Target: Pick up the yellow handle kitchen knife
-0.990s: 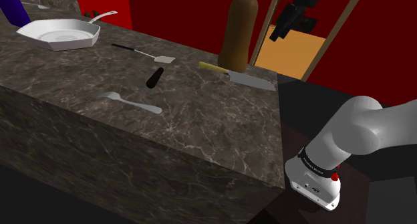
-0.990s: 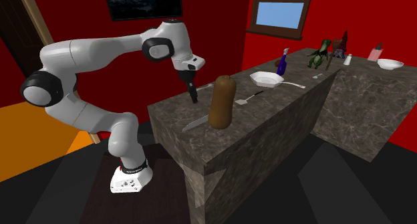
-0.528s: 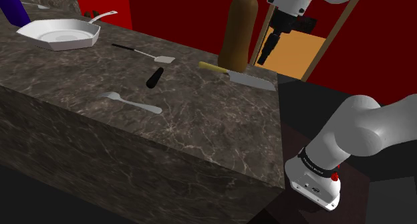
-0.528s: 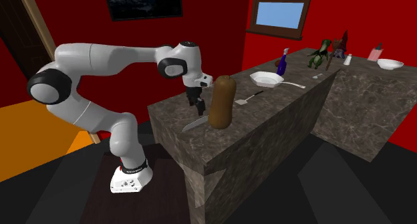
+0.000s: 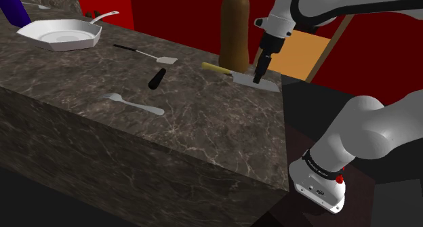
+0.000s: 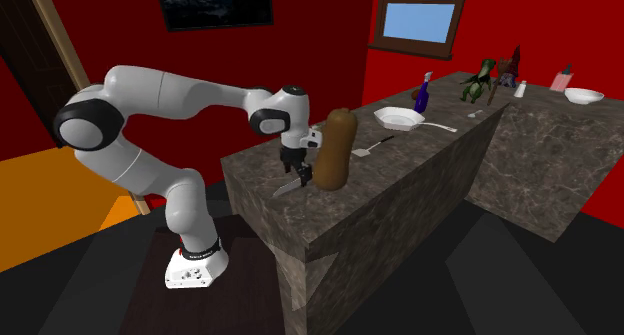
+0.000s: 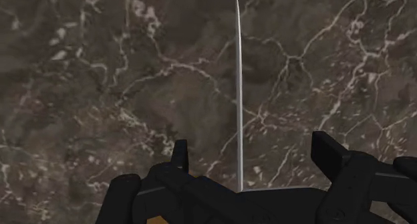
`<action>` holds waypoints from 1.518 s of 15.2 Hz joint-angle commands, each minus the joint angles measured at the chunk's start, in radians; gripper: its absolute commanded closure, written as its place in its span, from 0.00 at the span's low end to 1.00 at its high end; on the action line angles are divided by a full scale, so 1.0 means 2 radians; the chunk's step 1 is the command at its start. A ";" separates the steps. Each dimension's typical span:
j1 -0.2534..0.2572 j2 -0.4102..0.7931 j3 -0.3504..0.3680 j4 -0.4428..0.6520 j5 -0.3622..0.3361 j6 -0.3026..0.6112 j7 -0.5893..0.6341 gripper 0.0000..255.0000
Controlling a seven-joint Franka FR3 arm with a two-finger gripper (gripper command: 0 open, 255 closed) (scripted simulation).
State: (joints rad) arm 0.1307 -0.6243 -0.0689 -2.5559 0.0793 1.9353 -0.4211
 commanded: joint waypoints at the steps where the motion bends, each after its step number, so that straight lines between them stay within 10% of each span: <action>1: 0.000 0.003 0.000 -0.011 0.000 0.014 -0.002 0.00; 5: 0.001 0.008 -0.001 -0.025 0.001 0.033 -0.004 0.00; 6: 0.001 0.007 -0.001 -0.026 0.001 0.032 -0.004 1.00; 23: 0.000 -0.004 0.000 0.021 -0.001 -0.025 0.002 1.00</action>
State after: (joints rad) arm 0.1313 -0.6276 -0.0684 -2.5229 0.0786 1.8994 -0.4187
